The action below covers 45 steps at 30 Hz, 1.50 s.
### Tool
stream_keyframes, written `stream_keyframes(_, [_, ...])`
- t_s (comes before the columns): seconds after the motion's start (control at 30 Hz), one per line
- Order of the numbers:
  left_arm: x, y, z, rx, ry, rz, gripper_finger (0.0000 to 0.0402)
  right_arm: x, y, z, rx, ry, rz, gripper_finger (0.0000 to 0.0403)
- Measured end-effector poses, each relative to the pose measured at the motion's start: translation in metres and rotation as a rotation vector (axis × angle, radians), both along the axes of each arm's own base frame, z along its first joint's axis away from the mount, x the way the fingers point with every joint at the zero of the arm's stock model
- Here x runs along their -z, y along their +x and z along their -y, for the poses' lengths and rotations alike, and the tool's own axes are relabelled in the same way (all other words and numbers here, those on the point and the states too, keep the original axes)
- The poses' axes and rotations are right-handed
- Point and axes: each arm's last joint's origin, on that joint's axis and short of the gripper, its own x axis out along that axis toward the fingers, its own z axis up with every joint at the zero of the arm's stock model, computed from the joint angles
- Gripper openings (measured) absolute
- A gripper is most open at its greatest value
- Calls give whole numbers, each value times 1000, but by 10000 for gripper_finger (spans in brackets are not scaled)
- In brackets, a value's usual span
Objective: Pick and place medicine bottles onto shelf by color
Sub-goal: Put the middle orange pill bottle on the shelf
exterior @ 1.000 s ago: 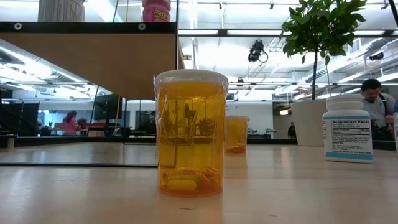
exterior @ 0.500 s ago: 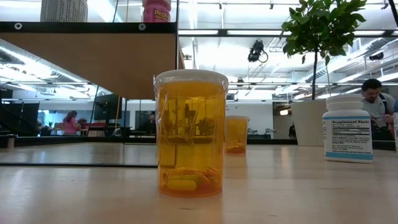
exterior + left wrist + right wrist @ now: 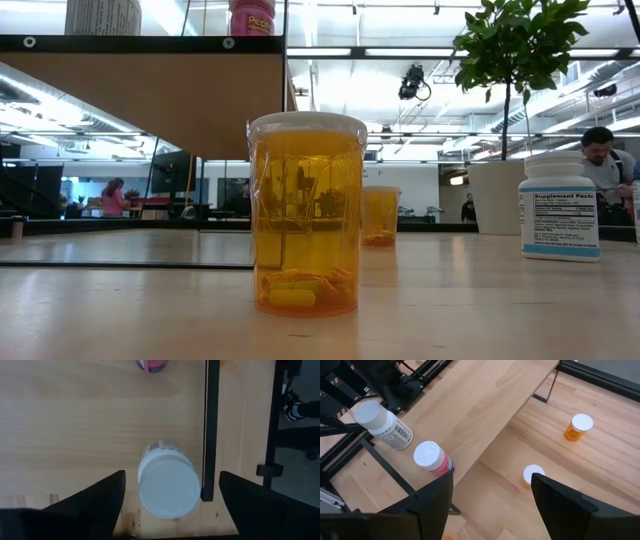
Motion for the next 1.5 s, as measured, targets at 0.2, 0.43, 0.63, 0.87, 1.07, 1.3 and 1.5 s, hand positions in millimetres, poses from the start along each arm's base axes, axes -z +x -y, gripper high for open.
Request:
stream_keyframes(0.2, [-7, -4, -2, -1, 3, -6, 330, 0, 0, 0, -8, -6, -4, 276])
stream_keyframes(0.43, [-30, -8, -6, -17, 2, 66, 328, 0, 0, 1, -15, -15, -9, 276])
stream_keyframes(0.63, [-67, -12, -24, -98, 29, 239, 327, 0, 4, 9, 12, -19, -7, 276])
stream_keyframes(0.87, [-93, -15, -55, -213, 121, 370, 322, 1, 9, 22, 55, 29, -14, 276])
stream_keyframes(1.07, [-93, -12, -81, -250, 176, 359, 308, 3, 17, 42, 121, 201, -47, 276])
stream_keyframes(1.3, [-95, -17, -109, -261, 245, 349, 294, 4, 29, 86, 113, 284, -124, 276])
stream_keyframes(1.5, [-101, -30, -125, -260, 294, 362, 293, 22, 38, 117, 19, 324, -264, 276])
